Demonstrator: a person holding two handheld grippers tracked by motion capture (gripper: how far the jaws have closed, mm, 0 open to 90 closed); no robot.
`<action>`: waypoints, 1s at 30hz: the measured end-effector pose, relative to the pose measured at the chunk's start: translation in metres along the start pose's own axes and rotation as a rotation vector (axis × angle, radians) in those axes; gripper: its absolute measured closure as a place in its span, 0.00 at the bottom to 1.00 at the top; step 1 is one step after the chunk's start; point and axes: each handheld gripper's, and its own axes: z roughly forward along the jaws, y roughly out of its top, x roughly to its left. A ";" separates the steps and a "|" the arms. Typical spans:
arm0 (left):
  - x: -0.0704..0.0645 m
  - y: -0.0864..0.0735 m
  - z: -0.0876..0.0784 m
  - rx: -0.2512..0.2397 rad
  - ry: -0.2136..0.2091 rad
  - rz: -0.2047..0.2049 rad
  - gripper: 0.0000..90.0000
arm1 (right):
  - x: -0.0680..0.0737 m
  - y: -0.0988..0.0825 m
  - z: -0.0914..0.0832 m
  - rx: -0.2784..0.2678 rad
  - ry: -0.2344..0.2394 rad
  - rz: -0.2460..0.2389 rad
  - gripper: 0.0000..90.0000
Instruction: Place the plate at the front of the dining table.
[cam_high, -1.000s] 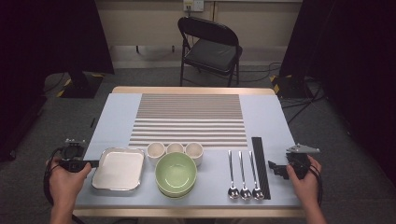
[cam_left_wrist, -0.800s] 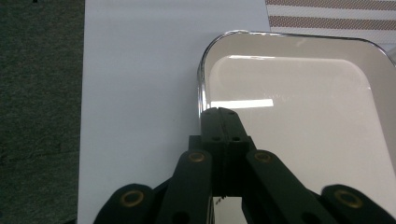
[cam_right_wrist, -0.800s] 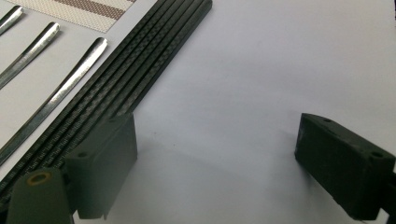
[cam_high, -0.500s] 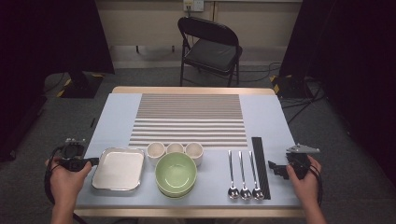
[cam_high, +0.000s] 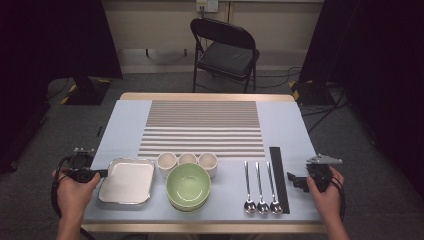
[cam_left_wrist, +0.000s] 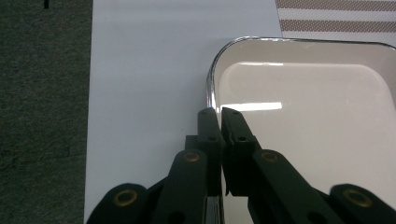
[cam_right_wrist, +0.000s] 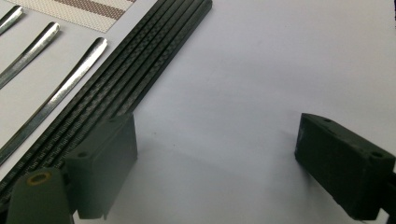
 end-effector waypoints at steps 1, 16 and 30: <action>0.000 0.000 0.000 0.000 0.000 0.000 0.97 | 0.000 0.000 0.000 0.000 0.000 0.000 0.13; -0.003 0.003 -0.003 -0.026 0.000 -0.029 1.00 | 0.000 0.000 0.000 0.000 0.001 0.001 0.13; 0.007 0.003 0.005 0.011 -0.118 -0.074 1.00 | 0.000 0.000 0.000 0.000 0.001 0.001 0.13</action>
